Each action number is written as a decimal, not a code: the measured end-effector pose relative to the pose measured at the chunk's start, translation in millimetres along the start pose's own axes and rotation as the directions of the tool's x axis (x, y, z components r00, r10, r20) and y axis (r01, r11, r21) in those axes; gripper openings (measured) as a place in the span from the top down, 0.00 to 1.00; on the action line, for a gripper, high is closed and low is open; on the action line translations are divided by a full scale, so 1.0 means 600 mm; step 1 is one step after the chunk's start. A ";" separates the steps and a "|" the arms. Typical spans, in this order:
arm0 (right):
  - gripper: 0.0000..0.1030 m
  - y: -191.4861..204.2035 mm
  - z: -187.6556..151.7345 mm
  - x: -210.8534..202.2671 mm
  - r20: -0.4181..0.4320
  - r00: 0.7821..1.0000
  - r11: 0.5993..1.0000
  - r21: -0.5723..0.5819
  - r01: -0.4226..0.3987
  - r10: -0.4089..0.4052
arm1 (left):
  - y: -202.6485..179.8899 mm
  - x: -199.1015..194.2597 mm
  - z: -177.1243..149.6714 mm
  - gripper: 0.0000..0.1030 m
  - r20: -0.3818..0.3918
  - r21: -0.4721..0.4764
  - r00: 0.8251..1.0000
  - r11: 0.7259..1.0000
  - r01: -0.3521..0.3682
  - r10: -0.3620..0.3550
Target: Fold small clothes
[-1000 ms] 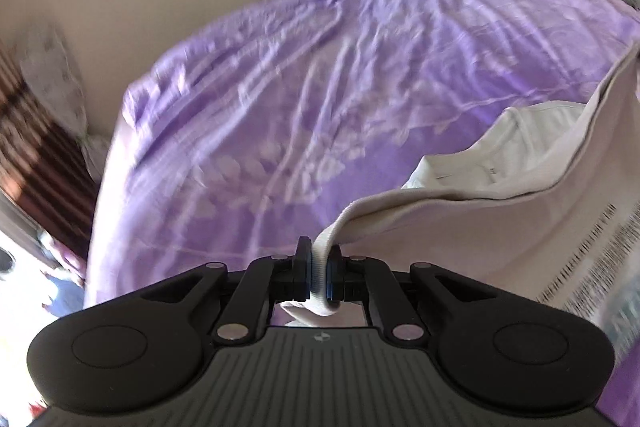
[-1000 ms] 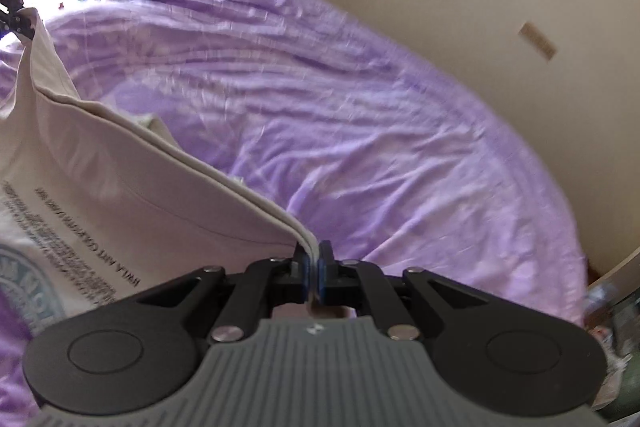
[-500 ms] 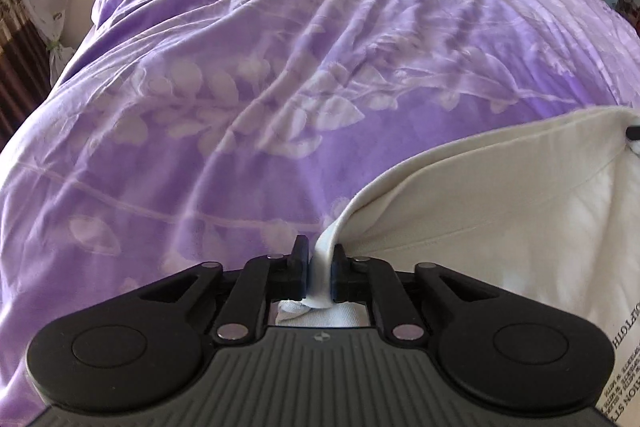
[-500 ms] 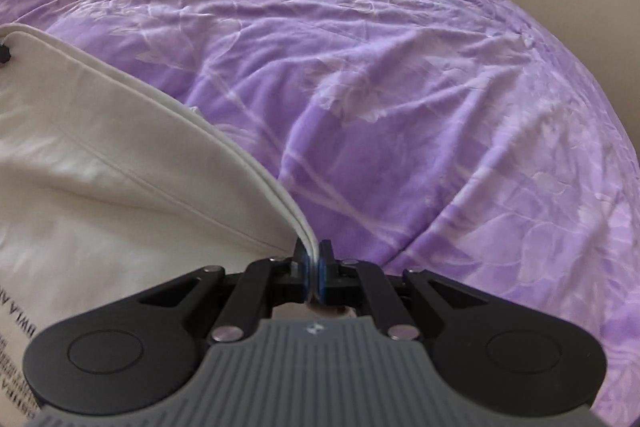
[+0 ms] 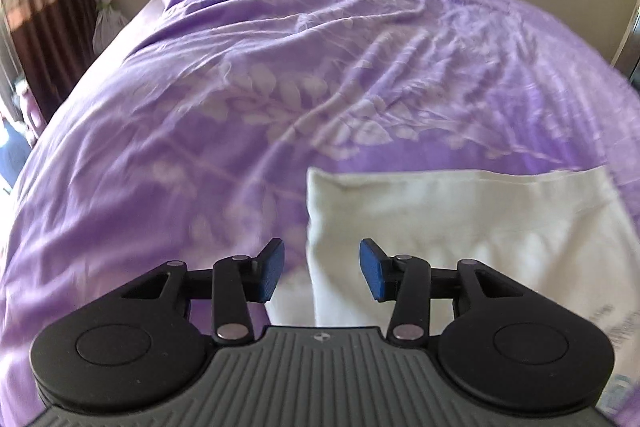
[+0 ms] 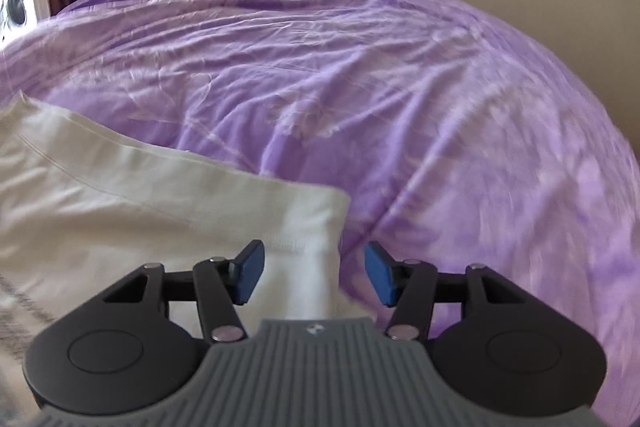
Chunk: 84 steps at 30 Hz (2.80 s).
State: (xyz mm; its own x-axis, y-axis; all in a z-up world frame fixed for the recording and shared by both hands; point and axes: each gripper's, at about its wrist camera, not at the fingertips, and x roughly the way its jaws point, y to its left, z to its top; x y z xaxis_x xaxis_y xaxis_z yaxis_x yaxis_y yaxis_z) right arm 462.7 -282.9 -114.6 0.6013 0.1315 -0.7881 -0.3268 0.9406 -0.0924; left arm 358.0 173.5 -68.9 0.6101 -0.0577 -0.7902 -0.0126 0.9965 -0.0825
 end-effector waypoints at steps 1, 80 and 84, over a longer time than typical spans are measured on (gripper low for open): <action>0.50 -0.004 -0.010 -0.018 -0.008 1.000 0.999 0.036 -0.017 0.017 | 0.003 -0.015 -0.009 0.50 -0.004 -0.020 1.000 1.000 0.016 -0.016; 0.80 0.146 -0.035 0.035 0.008 0.965 0.958 0.119 -0.259 0.260 | -0.130 0.116 -0.037 0.78 -0.041 0.079 0.992 0.989 0.123 -0.120; 0.87 0.134 -0.017 0.087 0.021 0.976 0.966 0.138 -0.218 0.217 | -0.098 0.144 -0.030 0.94 0.001 0.011 0.994 0.994 0.107 -0.107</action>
State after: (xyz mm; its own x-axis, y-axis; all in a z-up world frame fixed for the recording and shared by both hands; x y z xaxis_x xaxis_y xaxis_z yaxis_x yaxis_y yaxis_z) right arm 460.7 -203.7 -169.5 0.5313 0.3387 -0.7765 -0.3457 0.9235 0.1663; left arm 397.3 108.7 -142.9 0.6087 -0.1644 -0.7762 0.0618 0.9851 -0.1602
